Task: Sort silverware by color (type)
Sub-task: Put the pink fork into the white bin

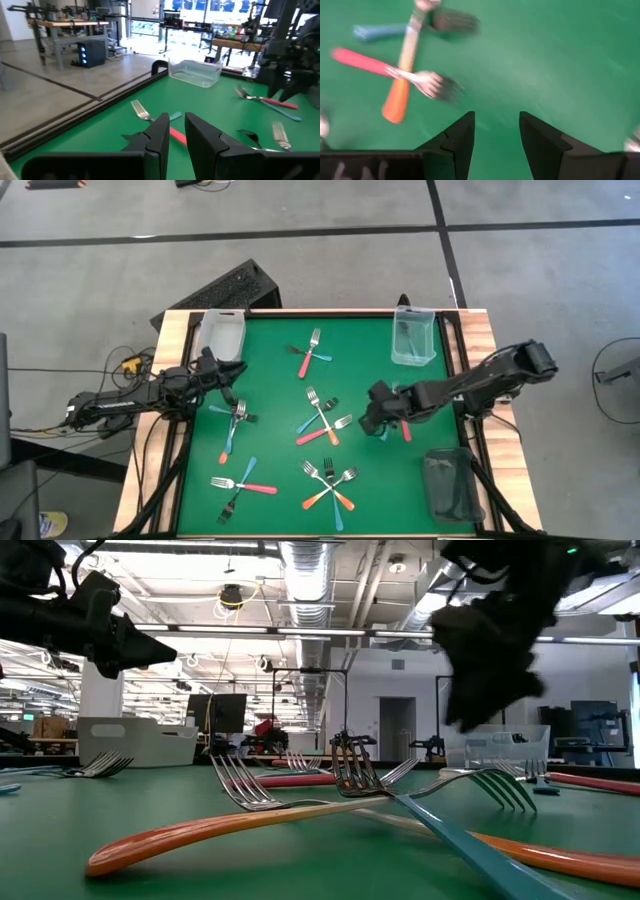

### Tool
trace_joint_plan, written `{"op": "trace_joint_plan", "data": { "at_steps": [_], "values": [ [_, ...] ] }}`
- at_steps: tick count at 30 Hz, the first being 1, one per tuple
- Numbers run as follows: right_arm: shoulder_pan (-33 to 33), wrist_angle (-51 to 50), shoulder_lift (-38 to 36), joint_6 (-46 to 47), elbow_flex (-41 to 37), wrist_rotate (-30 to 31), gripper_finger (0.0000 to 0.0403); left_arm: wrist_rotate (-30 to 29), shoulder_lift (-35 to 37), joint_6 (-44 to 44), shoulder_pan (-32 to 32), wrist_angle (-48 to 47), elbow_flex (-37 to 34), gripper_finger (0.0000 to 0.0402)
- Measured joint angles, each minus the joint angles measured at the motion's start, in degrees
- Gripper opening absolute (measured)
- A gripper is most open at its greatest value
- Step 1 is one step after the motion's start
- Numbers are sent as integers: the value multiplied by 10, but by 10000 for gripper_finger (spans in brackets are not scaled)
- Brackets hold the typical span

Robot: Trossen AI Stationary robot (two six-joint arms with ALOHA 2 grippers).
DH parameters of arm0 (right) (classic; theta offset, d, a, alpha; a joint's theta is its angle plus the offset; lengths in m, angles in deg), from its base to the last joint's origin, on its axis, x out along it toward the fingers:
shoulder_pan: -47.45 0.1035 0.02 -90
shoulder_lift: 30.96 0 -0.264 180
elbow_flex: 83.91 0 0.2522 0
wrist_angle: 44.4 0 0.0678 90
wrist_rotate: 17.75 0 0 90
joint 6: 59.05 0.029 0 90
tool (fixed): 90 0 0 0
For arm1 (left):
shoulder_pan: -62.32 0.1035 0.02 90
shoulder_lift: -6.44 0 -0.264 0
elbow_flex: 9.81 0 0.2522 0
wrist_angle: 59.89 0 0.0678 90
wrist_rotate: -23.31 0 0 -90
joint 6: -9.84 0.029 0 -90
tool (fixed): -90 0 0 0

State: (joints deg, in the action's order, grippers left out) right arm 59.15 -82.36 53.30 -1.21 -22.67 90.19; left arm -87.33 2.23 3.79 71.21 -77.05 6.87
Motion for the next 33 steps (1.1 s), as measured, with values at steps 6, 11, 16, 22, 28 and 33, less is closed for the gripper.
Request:
{"op": "trace_joint_plan", "data": {
  "at_steps": [6, 11, 16, 22, 28, 33],
  "values": [
    [-35, 172, 55, -88, 1, -4, 179, 42, -6, -19, 0, 15, -6, 52],
    [-51, 185, 98, -130, 14, -44, 179, 106, -27, -60, -1, 65, -23, 53],
    [-38, 77, 96, -115, 43, -44, 179, 111, -67, -68, -16, 73, -23, 53],
    [-2, -172, 54, 13, 73, -12, 178, 99, -117, -73, -42, 96, -24, 53],
    [43, -348, 14, 166, 56, 13, 178, 44, -144, -70, -72, 104, -24, 53],
    [47, -329, -8, 189, 19, 7, 178, 22, -148, -68, -81, 104, -24, 53]
  ]
}}
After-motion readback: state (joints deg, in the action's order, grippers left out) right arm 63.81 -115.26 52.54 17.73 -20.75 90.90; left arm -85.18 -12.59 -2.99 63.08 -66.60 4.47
